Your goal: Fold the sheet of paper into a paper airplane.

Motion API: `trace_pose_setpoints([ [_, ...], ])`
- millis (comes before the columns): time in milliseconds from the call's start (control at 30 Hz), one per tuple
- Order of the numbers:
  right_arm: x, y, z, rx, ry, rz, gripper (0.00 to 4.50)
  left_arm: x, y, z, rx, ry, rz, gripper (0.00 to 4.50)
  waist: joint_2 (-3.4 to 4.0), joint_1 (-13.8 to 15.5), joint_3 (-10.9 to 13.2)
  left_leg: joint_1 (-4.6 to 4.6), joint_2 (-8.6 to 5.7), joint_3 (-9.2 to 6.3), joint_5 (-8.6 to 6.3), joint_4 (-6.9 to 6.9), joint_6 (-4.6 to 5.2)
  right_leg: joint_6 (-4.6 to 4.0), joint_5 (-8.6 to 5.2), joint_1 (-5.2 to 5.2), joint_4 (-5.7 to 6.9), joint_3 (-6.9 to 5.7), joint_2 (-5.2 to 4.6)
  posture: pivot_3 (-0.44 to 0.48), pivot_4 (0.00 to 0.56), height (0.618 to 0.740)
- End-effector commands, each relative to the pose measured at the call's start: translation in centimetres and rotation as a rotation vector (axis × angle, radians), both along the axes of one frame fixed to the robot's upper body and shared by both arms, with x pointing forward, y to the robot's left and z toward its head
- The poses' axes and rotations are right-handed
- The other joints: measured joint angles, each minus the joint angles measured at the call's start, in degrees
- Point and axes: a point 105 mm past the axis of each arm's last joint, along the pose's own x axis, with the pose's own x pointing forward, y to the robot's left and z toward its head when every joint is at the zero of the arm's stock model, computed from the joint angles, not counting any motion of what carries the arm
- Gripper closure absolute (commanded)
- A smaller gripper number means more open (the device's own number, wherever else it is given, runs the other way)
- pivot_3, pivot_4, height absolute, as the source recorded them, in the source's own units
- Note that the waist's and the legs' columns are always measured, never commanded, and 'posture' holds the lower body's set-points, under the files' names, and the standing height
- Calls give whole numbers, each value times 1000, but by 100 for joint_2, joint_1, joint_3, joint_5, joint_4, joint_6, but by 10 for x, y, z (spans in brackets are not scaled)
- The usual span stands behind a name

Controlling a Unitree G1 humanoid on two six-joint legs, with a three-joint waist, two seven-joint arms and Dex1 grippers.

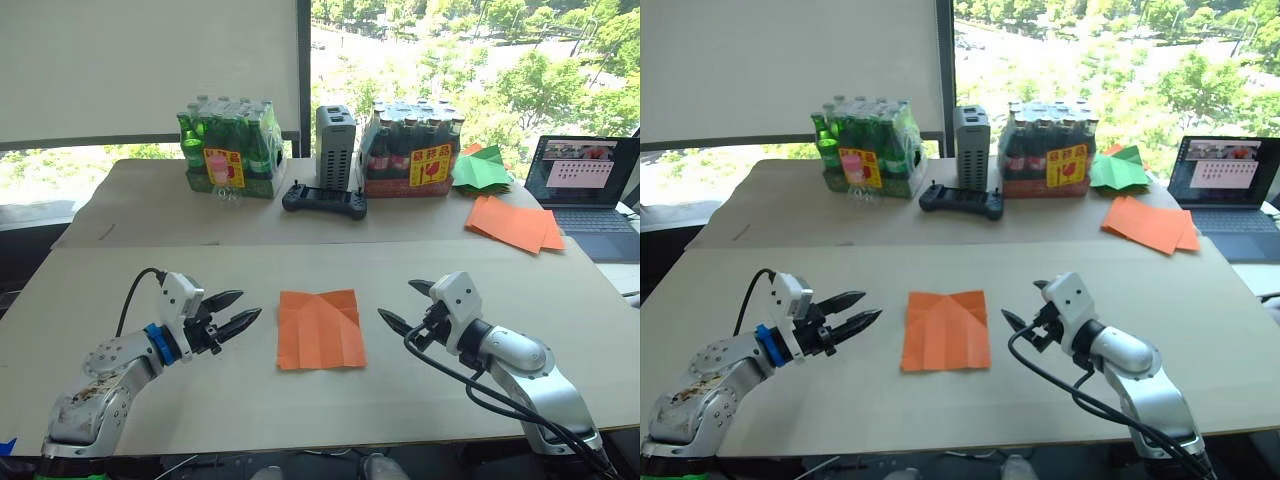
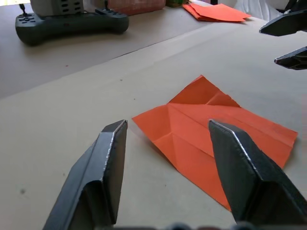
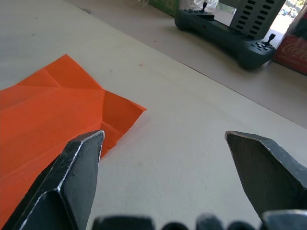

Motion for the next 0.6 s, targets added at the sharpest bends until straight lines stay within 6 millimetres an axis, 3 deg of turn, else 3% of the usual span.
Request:
trace_pose_setpoints([
  [33,-1,-1,11,-12,-44,-5,0,2,-14,2,36,-32,-70,3317,0,0,0,0,0,0,0,0,0,0,0,0,0,0,1,0,150,723],
  [133,0,-1,11,-17,-45,-7,0,5,-33,-2,60,-31,-125,4320,0,1,0,0,0,0,0,1,0,0,0,0,2,0,1,0,150,723],
  [167,0,-2,11,-19,-45,-8,0,7,-38,-6,80,-24,-134,4462,0,1,0,0,0,-1,0,1,0,0,0,0,1,0,1,0,150,723],
  [433,-2,0,7,-47,-31,-3,0,25,-56,-38,249,19,-139,4462,0,-6,0,0,-2,-1,0,0,0,0,0,1,1,0,1,0,150,723],
  [600,-1,0,7,-60,-26,0,0,26,-46,-63,375,78,-125,4462,0,-12,0,0,-2,-1,0,0,0,0,1,0,3,0,1,0,150,723],
])
